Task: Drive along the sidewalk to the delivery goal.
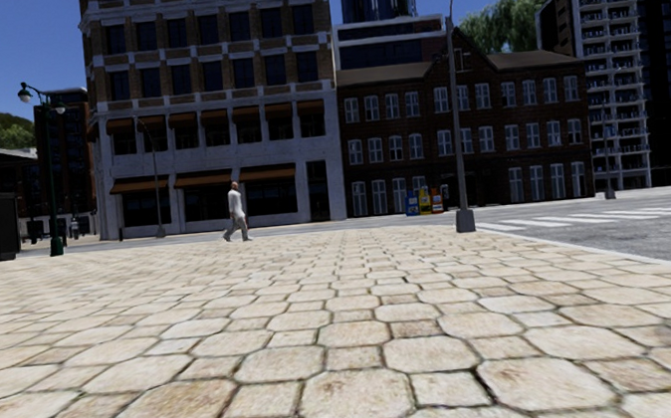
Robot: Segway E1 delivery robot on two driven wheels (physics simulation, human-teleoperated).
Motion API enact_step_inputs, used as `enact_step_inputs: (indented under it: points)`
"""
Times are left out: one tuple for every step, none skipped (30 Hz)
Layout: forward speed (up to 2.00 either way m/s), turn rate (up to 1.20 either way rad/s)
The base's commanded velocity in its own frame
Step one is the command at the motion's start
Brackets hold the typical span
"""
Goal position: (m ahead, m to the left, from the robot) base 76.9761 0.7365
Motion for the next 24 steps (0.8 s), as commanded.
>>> enact_step_inputs:
  points:
    - [1.96,0.35]
    - [1.96,0.36]
    - [1.96,0.40]
    - [1.96,0.44]
    - [1.96,0.45]
    - [1.96,0.45]
    - [1.96,0.45]
    - [1.96,0.46]
    - [1.96,0.46]
    - [1.96,0.46]
    - [1.96,0.46]
    - [1.96,0.46]
    - [1.96,0.46]
    - [1.96,0.46]
    - [1.96,0.46]
    - [1.96,0.46]
    - [1.96,0.46]
    - [1.96,0.46]
    - [1.96,0.46]
    - [1.96,0.46]
    - [1.96,0.46]
    - [1.96,0.46]
    - [1.96,0.46]
    - [1.96,0.46]
